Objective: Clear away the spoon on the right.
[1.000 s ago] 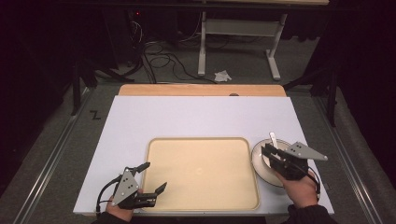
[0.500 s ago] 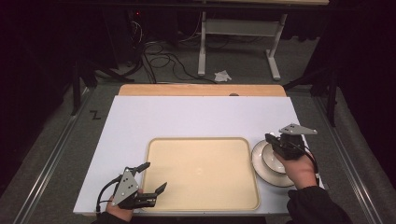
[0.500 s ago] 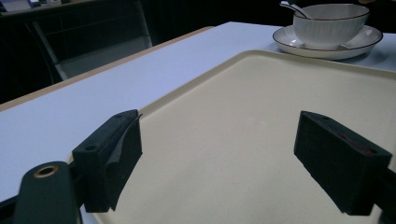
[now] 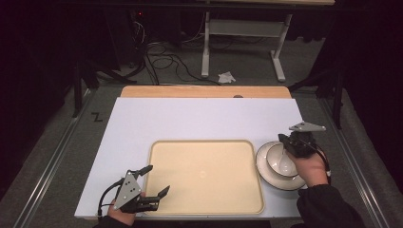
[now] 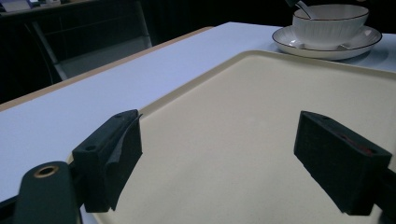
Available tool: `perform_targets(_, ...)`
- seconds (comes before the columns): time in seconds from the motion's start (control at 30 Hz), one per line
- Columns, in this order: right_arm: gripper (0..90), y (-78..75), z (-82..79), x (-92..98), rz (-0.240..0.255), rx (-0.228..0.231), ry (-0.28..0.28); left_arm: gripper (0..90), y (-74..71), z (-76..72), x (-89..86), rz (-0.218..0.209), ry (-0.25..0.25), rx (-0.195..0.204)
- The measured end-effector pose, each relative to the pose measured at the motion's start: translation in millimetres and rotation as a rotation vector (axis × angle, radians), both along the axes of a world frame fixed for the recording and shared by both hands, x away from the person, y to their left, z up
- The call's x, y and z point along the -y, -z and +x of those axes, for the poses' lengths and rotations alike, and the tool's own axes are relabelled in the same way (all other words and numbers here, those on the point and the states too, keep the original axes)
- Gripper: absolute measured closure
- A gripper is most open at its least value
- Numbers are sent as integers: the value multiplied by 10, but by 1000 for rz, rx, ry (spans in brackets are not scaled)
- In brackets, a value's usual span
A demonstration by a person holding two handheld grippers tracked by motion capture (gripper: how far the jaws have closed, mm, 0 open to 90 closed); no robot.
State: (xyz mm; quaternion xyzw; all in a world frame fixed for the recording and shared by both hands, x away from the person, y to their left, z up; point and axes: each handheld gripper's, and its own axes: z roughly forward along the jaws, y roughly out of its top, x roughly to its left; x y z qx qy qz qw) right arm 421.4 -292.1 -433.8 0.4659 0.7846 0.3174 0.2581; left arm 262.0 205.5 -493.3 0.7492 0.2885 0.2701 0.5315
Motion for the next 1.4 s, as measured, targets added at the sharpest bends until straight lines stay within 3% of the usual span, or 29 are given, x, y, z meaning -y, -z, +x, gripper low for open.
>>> perform_targets(0.3,900,23,-127,405,38,8,71,158,5,4,11,4,2,-4)
perform_targets(0.43,900,57,-256,578,70,26,99,158,11,7,17,4,2,-3)
perform_targets(0.47,900,90,-344,666,98,36,107,159,12,9,14,6,0,-5)
perform_targets(0.53,900,102,-378,683,101,40,111,158,13,10,13,4,-1,-5)
perform_targets(0.73,900,189,-707,751,137,85,118,158,20,14,19,6,-4,-11)
perform_targets(0.87,900,231,-820,735,132,101,105,158,23,15,19,6,-5,-13)
perform_targets(1.4,900,197,-1023,817,184,160,125,158,29,27,25,15,-5,-16)
